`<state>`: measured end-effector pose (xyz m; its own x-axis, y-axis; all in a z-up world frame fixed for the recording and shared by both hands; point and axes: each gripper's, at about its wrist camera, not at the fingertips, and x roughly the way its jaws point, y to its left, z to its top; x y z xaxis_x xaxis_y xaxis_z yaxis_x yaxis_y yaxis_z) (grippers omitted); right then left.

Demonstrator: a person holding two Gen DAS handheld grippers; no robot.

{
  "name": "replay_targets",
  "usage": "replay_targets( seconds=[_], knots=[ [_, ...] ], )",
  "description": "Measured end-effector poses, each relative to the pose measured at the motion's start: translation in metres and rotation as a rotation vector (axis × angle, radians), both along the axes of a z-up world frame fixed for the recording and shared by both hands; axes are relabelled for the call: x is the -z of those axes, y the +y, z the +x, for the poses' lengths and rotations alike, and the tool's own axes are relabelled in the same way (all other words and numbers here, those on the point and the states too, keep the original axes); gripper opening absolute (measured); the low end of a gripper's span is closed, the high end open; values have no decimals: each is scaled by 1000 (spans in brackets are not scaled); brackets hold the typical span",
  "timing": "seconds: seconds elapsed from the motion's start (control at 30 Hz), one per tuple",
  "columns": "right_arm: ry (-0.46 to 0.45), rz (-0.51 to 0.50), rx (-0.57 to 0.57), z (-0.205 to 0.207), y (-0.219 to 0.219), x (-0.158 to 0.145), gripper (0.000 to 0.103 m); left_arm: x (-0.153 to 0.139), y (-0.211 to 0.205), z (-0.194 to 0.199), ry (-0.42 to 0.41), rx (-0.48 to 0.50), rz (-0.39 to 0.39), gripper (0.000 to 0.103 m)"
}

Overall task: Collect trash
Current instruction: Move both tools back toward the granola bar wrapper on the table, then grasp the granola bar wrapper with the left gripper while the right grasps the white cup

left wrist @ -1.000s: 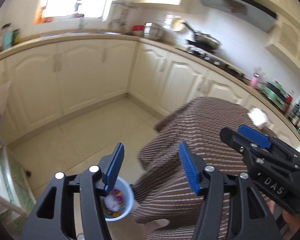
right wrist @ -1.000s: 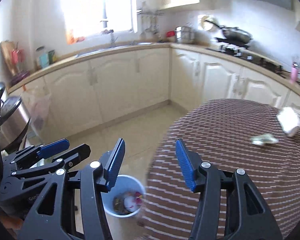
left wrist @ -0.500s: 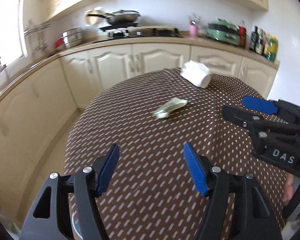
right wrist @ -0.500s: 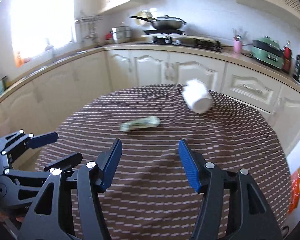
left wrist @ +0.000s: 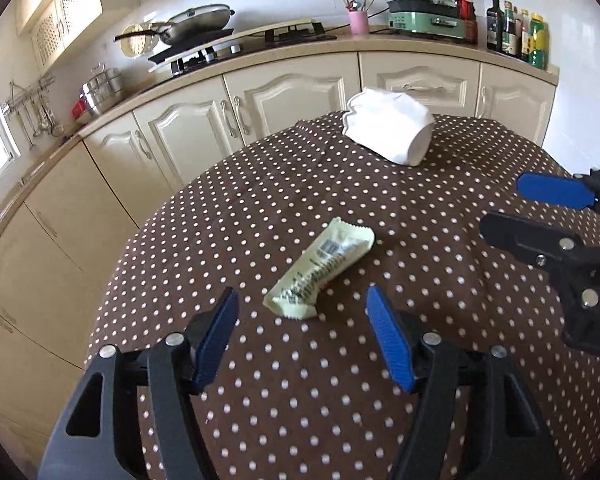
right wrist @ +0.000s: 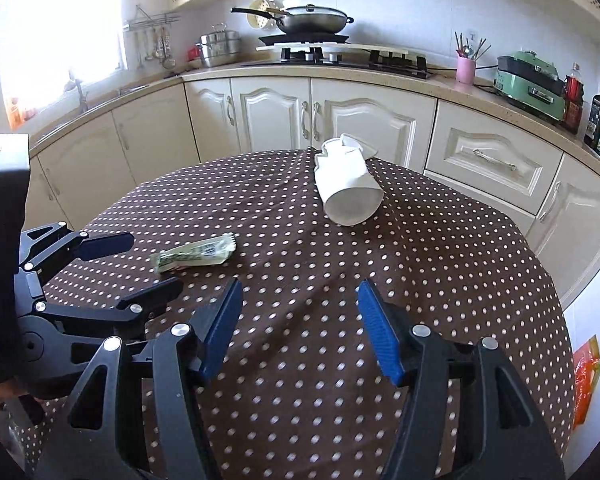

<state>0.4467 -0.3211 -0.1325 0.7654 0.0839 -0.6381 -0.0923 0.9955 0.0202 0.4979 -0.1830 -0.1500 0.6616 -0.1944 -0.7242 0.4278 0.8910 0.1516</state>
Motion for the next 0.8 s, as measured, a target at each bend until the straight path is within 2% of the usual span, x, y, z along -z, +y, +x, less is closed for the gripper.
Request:
replay_targets(
  seconds=[0.07, 0.17, 0.23, 0.3, 0.4, 0.5, 0.6, 0.8],
  knots=[
    [13, 4, -1, 7, -4, 1, 57, 1, -4, 6, 5, 16, 3, 58],
    [20, 6, 1, 13, -9, 0, 57, 8, -14, 16, 28, 39, 55, 49],
    [24, 15, 0, 16, -11, 0, 57, 9, -13, 21, 46, 44, 35, 42],
    [28, 20, 7, 20, -14, 0, 57, 9, -11, 26, 76, 51, -8, 19],
    [34, 29, 14, 26, -18, 1, 58, 10, -12, 26, 70, 47, -10, 15],
    [20, 28, 30, 33, -21, -2, 66, 3, -3, 29, 68, 10, -85, 14],
    [11, 30, 48, 44, -24, -4, 69, -11, 15, 34, 41, -61, -171, 14],
    [24, 75, 87, 82, -31, -4, 74, -24, 35, 41, -1, -156, -235, 14]
  ],
)
